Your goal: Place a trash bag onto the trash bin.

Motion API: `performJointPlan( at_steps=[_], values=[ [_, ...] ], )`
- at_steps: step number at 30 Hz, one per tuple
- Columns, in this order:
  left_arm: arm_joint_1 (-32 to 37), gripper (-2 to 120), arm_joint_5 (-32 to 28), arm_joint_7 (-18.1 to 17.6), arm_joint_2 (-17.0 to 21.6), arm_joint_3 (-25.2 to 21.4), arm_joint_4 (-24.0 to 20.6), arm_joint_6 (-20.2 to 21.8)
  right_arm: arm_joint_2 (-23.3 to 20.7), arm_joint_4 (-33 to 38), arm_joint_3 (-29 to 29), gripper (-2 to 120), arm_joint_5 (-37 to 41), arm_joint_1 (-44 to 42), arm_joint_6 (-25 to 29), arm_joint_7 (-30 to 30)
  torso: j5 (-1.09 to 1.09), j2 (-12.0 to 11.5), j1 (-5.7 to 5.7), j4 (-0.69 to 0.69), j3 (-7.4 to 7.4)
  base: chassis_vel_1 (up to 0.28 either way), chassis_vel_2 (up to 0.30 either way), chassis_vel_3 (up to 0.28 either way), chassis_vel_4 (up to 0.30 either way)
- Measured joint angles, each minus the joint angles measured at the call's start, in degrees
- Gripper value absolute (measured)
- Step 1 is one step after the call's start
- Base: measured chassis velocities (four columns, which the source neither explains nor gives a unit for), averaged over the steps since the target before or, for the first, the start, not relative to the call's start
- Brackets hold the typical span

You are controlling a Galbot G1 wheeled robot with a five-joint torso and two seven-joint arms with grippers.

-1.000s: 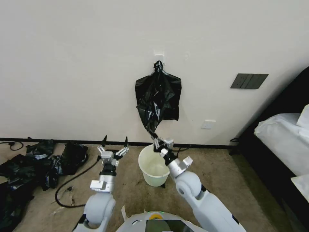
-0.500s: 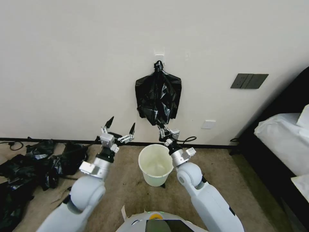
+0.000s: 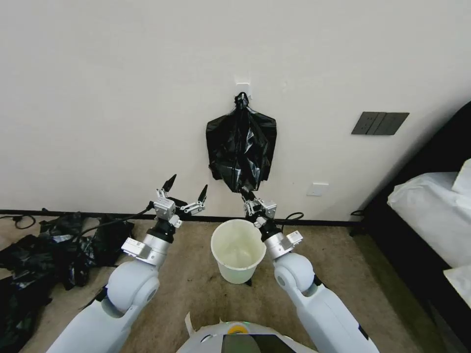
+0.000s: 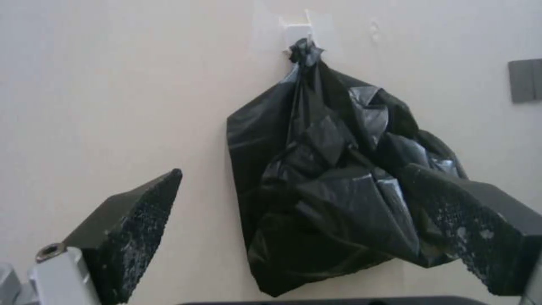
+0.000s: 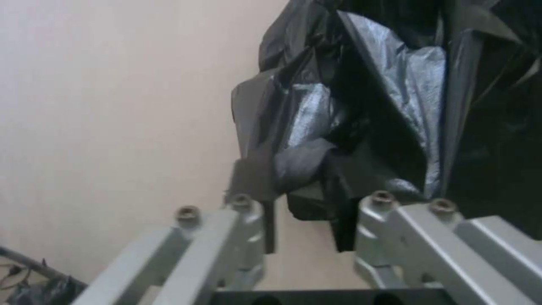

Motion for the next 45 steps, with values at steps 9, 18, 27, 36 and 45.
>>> performJointPlan(
  at_steps=[9,18,27,36,45],
  values=[
    [1.1,100,0.4,-0.1,-2.9,-0.4,0.3,-0.1,-3.4,1.8,1.9,60,-1.5,-6.4,-2.5,1.6,0.01,0.0,0.0,0.0,0.0,0.0,0.0,0.0,0.0],
    [1.5,100,1.0,-0.1,-4.6,-0.3,0.6,-0.2,-5.4,5.4,5.3,89,-3.5,-9.3,-6.1,5.2,0.01,0.0,0.0,-0.02,0.0,0.0,0.0,0.0,0.0],
    [2.9,100,2.6,0.0,-6.1,-0.1,0.8,-0.4,-8.7,8.5,3.7,100,-2.7,1.5,-6.6,2.1,0.0,0.0,-0.01,0.0,0.0,0.0,0.0,0.0,0.0],
    [4.1,100,3.5,0.0,-7.3,-0.2,0.8,-0.6,-11.5,3.4,-4.0,90,8.8,19.0,-11.7,3.2,0.0,0.0,0.0,0.0,0.0,0.0,0.0,0.0,0.0],
    [4.3,100,3.7,0.2,-8.0,-0.4,1.0,-1.1,-12.0,-1.1,-7.2,88,16.4,26.3,-15.9,7.0,0.0,0.0,0.0,-0.02,0.0,0.0,0.0,0.0,0.0]
  ],
)
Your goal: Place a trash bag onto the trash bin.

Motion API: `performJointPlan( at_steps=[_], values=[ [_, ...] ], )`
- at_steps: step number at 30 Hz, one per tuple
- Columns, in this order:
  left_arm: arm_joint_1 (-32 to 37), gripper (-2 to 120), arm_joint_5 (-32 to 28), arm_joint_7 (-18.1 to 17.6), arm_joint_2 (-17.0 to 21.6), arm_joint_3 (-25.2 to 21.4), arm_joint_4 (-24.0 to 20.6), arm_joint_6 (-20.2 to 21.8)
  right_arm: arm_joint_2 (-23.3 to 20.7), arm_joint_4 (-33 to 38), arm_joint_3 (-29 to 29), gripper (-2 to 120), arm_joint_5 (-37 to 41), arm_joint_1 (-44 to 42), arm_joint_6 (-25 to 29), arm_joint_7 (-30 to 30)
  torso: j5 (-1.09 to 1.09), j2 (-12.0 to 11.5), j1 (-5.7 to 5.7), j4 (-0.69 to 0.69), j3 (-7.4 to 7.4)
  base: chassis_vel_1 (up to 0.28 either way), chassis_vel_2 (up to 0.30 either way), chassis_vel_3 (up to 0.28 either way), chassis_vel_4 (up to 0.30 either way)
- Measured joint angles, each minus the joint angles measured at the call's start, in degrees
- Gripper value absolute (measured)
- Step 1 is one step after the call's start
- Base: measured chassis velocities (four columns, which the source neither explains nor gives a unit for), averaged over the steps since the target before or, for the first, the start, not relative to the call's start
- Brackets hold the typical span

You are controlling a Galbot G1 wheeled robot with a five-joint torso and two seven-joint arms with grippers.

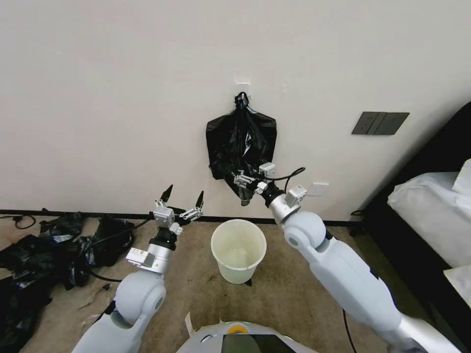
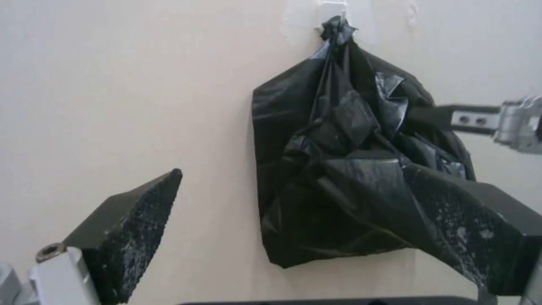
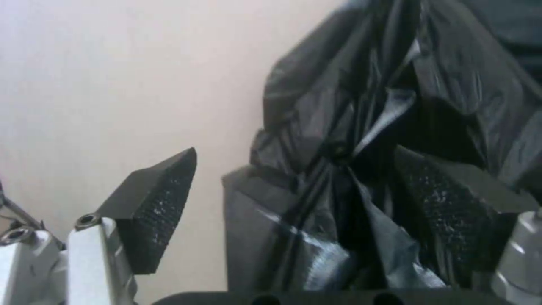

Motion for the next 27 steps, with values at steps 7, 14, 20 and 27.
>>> performJointPlan(
  at_steps=[7,14,20,27],
  values=[
    [-0.6,100,0.0,0.1,-0.2,0.2,0.4,-0.3,-0.7,-1.7,-1.1,83,6.0,2.9,-3.0,2.7,-0.01,0.0,0.0,0.01,0.0,0.0,0.0,0.0,0.0],
    [-0.6,100,0.0,0.2,-0.2,0.2,0.5,-0.5,-1.8,-2.7,-1.2,69,9.0,3.6,-4.4,4.8,0.0,0.0,0.0,0.01,0.0,0.0,0.0,0.0,0.0],
    [-0.8,100,-0.1,0.2,-0.3,0.5,0.4,-0.6,-2.7,-3.5,-0.6,68,10.6,4.1,-4.5,5.5,0.0,0.0,0.0,0.01,0.0,0.0,0.0,0.0,0.0],
    [-0.6,100,-0.2,0.2,-0.4,0.6,-0.1,-0.6,-3.7,-5.0,-0.6,68,10.9,4.9,-5.0,6.4,0.0,0.0,0.0,0.02,0.0,0.0,0.0,0.0,0.0]
  ],
)
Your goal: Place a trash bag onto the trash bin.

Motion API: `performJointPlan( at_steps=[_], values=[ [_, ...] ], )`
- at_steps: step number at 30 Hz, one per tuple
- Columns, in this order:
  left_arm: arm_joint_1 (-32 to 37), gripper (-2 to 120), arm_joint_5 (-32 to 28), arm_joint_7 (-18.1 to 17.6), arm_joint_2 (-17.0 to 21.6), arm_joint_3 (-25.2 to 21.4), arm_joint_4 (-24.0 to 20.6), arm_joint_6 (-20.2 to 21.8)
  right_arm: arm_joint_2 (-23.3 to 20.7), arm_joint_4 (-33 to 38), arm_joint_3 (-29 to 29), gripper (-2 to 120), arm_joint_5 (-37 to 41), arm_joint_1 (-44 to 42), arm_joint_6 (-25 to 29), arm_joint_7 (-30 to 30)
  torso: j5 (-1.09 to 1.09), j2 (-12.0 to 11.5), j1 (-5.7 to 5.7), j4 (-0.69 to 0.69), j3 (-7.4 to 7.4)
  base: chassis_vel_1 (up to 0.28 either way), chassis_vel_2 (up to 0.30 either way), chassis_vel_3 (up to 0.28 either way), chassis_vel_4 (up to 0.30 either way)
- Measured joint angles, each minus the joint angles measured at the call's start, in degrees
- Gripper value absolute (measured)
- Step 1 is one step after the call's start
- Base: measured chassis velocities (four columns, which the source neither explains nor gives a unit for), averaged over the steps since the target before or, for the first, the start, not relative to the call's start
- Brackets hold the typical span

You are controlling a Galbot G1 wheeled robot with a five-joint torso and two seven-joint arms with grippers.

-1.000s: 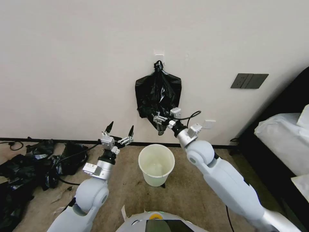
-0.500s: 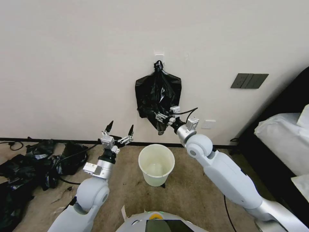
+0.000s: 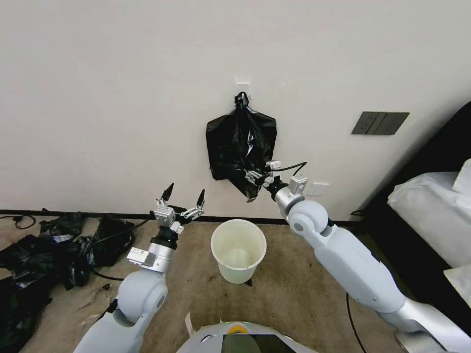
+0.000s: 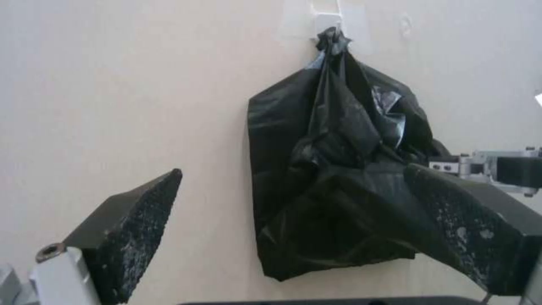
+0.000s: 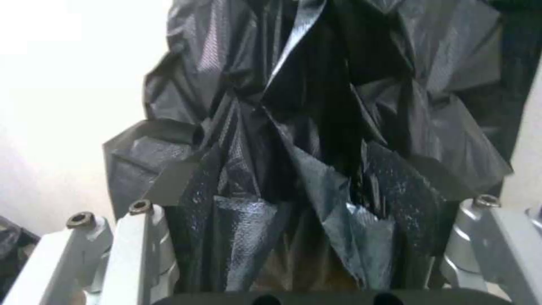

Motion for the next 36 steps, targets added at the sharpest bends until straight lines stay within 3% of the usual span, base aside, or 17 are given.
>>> performJointPlan(
  at_steps=[10,19,21,24,34,36],
  values=[
    [0.4,100,0.0,0.1,0.0,-0.2,-0.8,-0.2,-1.0,1.3,1.5,66,3.4,-0.4,0.3,0.0,0.0,0.0,0.0,-0.01,0.0,0.0,0.0,0.0,0.0],
    [1.0,100,-0.1,0.1,0.2,-0.3,-1.6,-0.2,-1.2,0.2,1.0,36,3.4,0.0,0.4,0.0,0.0,0.0,0.0,0.0,0.0,0.0,0.0,0.0,0.0],
    [1.2,100,-0.1,0.1,0.2,-0.4,-1.8,-0.2,-1.3,0.0,0.7,24,2.4,0.2,0.4,0.0,0.0,0.0,0.0,0.0,0.0,0.0,0.0,0.0,0.0],
    [1.3,100,-0.2,0.1,0.2,-0.6,-1.8,-0.2,-1.6,0.3,0.5,20,0.3,0.0,0.8,-0.5,-0.01,0.0,0.0,0.0,0.0,0.0,0.0,0.0,0.0],
    [1.5,100,-0.3,0.2,-0.1,-0.7,-2.1,-0.2,-1.7,0.1,-1.4,52,-2.3,1.1,1.3,-0.6,0.0,0.0,0.0,0.0,-0.01,0.0,0.0,0.0,0.0],
    [1.5,100,-0.3,0.2,-0.1,-0.8,-2.1,-0.2,-1.7,0.0,-1.5,53,-2.3,1.1,1.3,-0.6,0.0,0.0,0.0,0.0,-0.01,0.0,0.0,0.0,0.0]
  ],
)
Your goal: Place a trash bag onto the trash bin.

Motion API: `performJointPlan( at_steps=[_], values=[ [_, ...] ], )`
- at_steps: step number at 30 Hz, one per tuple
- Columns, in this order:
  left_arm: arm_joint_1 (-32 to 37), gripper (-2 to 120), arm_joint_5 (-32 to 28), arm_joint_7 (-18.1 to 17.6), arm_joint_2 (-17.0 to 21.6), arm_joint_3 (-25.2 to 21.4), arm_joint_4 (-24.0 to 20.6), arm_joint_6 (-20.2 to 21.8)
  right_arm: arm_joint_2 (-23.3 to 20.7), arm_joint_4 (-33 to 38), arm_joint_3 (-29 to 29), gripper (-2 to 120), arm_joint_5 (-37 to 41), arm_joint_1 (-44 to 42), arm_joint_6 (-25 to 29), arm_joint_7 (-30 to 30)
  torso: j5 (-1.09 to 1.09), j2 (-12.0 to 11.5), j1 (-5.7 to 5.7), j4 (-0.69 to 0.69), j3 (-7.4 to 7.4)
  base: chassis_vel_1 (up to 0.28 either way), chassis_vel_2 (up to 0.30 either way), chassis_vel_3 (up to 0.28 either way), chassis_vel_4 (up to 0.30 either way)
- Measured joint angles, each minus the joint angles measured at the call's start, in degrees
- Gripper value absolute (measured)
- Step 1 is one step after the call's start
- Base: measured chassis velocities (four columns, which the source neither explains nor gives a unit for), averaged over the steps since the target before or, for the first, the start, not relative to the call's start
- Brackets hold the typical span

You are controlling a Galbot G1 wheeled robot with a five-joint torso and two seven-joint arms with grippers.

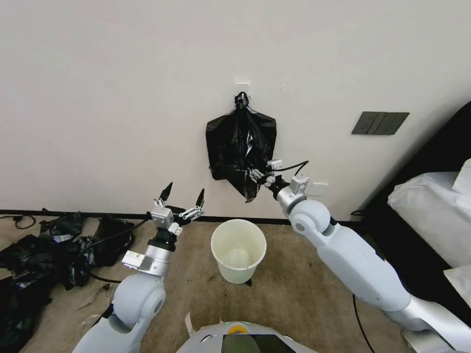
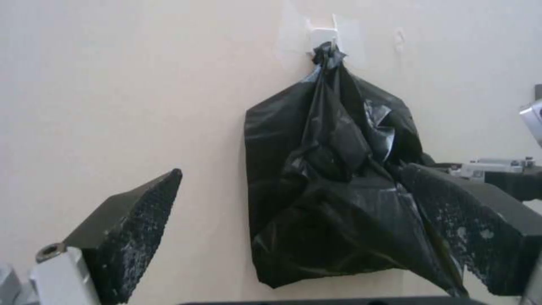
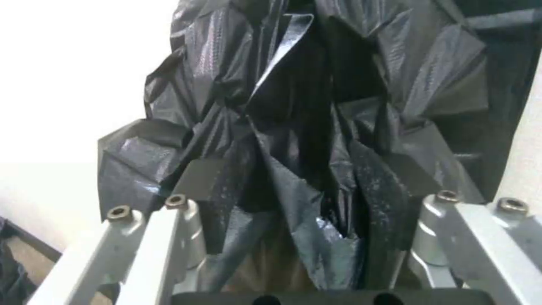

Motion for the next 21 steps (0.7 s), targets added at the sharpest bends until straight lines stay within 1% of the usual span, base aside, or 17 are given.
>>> performJointPlan(
  at_steps=[4,8,9,10,11,17,21],
  values=[
    [0.1,100,-0.1,0.0,0.0,-0.2,-0.1,0.0,0.1,-0.4,-0.5,53,0.1,0.3,-0.1,0.2,0.0,0.0,0.0,0.0,0.0,0.0,0.0,0.0,0.0],
    [-0.1,100,-0.5,0.0,0.0,-0.2,-0.1,0.0,0.3,-0.9,-1.1,41,0.4,0.5,-0.2,0.5,0.0,0.0,0.0,0.0,0.0,0.0,0.0,0.0,0.0],
    [-0.1,100,-0.5,0.0,0.0,-0.2,-0.1,0.0,0.3,-0.9,-1.1,41,0.4,0.5,-0.2,0.5,0.0,0.0,0.0,0.0,0.0,0.0,0.0,0.0,0.0],
    [-0.3,100,-0.6,0.0,0.0,-0.2,-0.1,0.0,0.2,-1.2,-1.1,36,0.4,0.6,-0.2,0.5,0.0,0.0,0.0,0.0,0.0,0.0,0.0,0.0,0.0],
    [-0.3,100,-0.7,0.1,0.0,-0.2,0.0,0.0,0.2,-1.5,-1.2,34,0.4,0.7,-0.2,0.5,0.0,0.0,0.0,-0.01,0.0,0.0,0.0,0.0,0.0],
    [-0.6,100,-0.9,0.1,0.0,-0.1,0.2,0.0,0.2,-2.0,-2.0,32,-1.0,1.2,-0.2,0.5,0.0,0.0,0.0,-0.01,0.0,0.0,0.0,0.0,0.0],
    [-0.8,100,-1.1,0.1,0.0,-0.1,0.3,0.0,0.3,-2.5,-3.4,34,-3.6,2.5,-1.4,1.4,0.0,0.0,0.0,-0.01,0.0,0.0,0.0,0.0,0.0]
  ],
)
